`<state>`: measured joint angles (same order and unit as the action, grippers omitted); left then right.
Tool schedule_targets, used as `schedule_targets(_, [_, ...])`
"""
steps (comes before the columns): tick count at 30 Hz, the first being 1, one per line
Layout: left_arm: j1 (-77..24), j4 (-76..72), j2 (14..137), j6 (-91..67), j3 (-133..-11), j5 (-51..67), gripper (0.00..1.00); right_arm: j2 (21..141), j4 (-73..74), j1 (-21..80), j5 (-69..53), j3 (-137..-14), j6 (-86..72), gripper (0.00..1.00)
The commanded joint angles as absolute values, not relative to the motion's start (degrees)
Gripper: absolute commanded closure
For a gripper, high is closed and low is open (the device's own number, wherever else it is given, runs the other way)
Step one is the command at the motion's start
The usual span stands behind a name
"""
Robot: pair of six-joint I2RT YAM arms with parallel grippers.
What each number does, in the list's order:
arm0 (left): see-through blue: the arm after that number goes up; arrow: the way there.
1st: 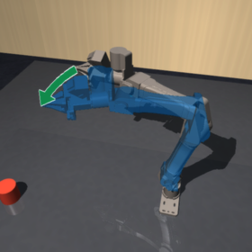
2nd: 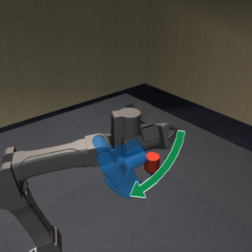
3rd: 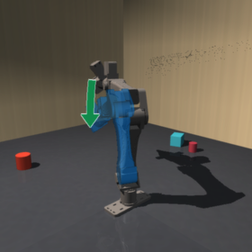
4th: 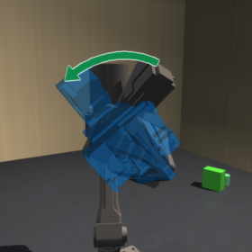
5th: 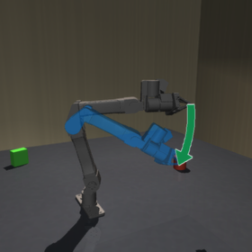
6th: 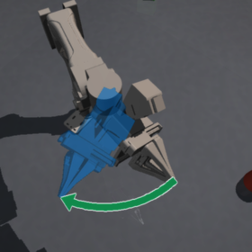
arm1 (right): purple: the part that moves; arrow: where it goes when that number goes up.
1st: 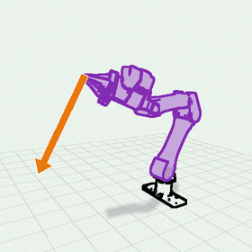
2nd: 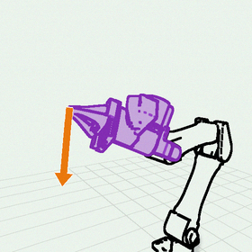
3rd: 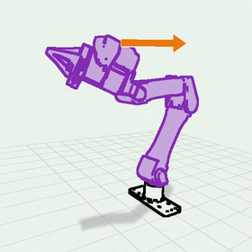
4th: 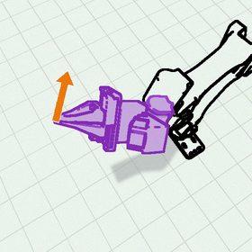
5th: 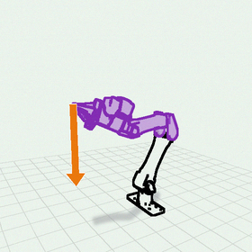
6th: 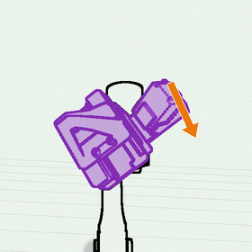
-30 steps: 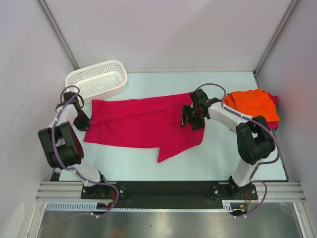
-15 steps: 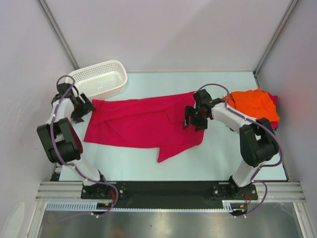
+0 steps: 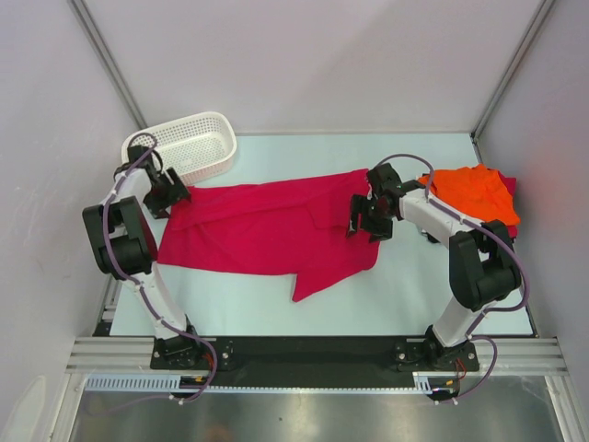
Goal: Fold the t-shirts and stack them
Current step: Grap the side of the flattened tshirt closest away from the robot with both arms
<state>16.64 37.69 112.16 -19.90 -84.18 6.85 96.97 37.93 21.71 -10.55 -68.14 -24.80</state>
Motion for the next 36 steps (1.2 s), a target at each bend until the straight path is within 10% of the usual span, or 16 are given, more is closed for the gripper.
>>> schedule_targets(1, [16.35,37.35,110.21,-18.46,-82.97,7.48,0.21,95.53,37.97,21.53,-10.55,-69.26,-24.61,0.26])
schedule_targets(5, [16.35,37.35,111.88,-17.58,-82.00,6.59,0.28,96.50,37.70,21.36,-10.90,-69.70,-24.43,0.26])
schedule_targets(12, [16.26,38.14,115.83,-18.02,-82.88,5.45,1.00,97.65,38.23,19.87,-10.99,-71.19,-23.29,0.26])
schedule_targets(36, [15.91,39.90,122.16,-20.48,-105.01,0.88,1.00,98.61,41.48,18.54,-11.86,-72.42,-22.50,0.28])
